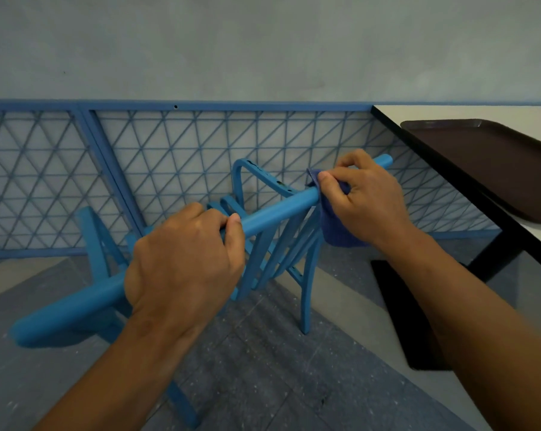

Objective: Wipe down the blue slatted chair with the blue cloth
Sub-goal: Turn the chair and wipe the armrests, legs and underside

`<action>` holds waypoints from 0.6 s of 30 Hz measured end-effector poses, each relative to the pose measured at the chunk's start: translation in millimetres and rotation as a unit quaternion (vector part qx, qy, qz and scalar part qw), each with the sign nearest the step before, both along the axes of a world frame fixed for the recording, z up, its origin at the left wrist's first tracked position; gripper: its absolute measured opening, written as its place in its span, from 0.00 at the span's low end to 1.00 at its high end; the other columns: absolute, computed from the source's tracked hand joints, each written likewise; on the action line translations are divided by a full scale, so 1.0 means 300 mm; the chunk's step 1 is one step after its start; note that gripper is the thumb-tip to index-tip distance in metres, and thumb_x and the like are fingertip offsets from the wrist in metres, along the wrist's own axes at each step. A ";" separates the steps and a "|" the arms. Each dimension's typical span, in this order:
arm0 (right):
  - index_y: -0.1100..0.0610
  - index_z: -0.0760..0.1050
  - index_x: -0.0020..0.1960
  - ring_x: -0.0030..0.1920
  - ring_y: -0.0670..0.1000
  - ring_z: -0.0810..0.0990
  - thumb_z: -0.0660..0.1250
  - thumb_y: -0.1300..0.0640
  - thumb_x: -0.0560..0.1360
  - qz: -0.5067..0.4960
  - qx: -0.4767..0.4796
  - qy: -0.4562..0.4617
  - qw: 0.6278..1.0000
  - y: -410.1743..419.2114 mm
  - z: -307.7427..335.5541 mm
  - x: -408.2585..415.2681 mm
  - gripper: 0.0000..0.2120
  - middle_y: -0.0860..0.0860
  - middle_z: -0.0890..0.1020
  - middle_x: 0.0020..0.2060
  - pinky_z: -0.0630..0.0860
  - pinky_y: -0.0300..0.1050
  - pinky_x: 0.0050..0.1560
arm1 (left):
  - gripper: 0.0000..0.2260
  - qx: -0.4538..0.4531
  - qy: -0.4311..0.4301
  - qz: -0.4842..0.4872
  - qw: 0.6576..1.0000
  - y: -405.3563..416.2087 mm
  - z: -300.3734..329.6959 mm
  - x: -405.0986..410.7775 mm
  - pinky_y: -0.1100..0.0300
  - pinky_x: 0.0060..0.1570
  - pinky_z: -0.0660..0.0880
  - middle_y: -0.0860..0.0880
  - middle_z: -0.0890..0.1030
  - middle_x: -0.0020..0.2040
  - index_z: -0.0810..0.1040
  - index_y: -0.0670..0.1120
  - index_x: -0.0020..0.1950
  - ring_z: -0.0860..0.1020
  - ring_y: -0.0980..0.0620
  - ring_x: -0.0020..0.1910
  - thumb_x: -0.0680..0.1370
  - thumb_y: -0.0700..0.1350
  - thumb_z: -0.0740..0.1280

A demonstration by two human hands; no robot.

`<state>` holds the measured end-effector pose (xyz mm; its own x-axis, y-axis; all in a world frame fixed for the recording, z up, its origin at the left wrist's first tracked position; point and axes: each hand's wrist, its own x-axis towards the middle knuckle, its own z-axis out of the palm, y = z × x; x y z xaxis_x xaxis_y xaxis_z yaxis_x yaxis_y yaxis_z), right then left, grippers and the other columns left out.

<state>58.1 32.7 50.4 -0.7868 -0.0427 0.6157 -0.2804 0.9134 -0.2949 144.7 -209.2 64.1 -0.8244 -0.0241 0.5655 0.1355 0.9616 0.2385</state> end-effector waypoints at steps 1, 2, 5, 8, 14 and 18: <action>0.47 0.84 0.51 0.43 0.47 0.76 0.59 0.45 0.82 -0.004 0.004 0.002 1.000 0.000 -0.002 -0.002 0.16 0.45 0.76 0.50 0.67 0.43 0.41 | 0.15 -0.001 -0.001 -0.002 1.000 -0.002 -0.001 -0.001 0.61 0.28 0.63 0.56 0.71 0.33 0.83 0.49 0.44 0.69 0.54 0.26 0.82 0.54 0.62; 0.48 0.84 0.51 0.43 0.47 0.75 0.59 0.45 0.83 -0.003 0.012 0.005 1.000 -0.010 -0.005 0.005 0.15 0.45 0.77 0.49 0.66 0.42 0.40 | 0.15 -0.001 -0.001 -0.004 1.000 -0.006 -0.001 0.001 0.61 0.28 0.63 0.56 0.71 0.33 0.83 0.49 0.44 0.69 0.53 0.26 0.82 0.54 0.62; 0.47 0.84 0.51 0.42 0.45 0.76 0.59 0.45 0.83 0.024 0.033 0.022 0.999 -0.061 -0.007 0.061 0.15 0.43 0.78 0.47 0.66 0.41 0.37 | 0.15 0.001 -0.003 -0.014 1.000 -0.024 0.000 0.012 0.62 0.27 0.62 0.56 0.71 0.33 0.84 0.48 0.45 0.69 0.54 0.26 0.81 0.54 0.63; 0.46 0.84 0.52 0.44 0.46 0.77 0.59 0.44 0.83 0.047 0.051 0.031 0.997 -0.122 -0.001 0.129 0.15 0.43 0.78 0.48 0.71 0.43 0.37 | 0.14 0.006 0.000 -0.024 1.000 -0.050 0.000 0.031 0.64 0.26 0.60 0.56 0.72 0.33 0.84 0.47 0.43 0.69 0.54 0.25 0.80 0.53 0.64; 0.48 0.82 0.49 0.44 0.46 0.77 0.57 0.43 0.83 0.078 0.087 0.027 0.993 -0.258 0.007 0.230 0.17 0.43 0.78 0.48 0.75 0.47 0.37 | 0.16 0.000 0.022 -0.048 0.999 -0.118 -0.015 0.063 0.63 0.26 0.65 0.55 0.75 0.32 0.84 0.48 0.41 0.71 0.52 0.26 0.80 0.54 0.62; 0.49 0.82 0.46 0.42 0.48 0.78 0.57 0.43 0.83 0.098 0.103 0.050 0.989 -0.266 0.009 0.236 0.18 0.44 0.79 0.45 0.74 0.47 0.36 | 0.15 0.006 0.025 -0.062 0.998 -0.180 -0.018 0.074 0.63 0.27 0.65 0.56 0.73 0.31 0.84 0.49 0.42 0.71 0.53 0.26 0.79 0.54 0.62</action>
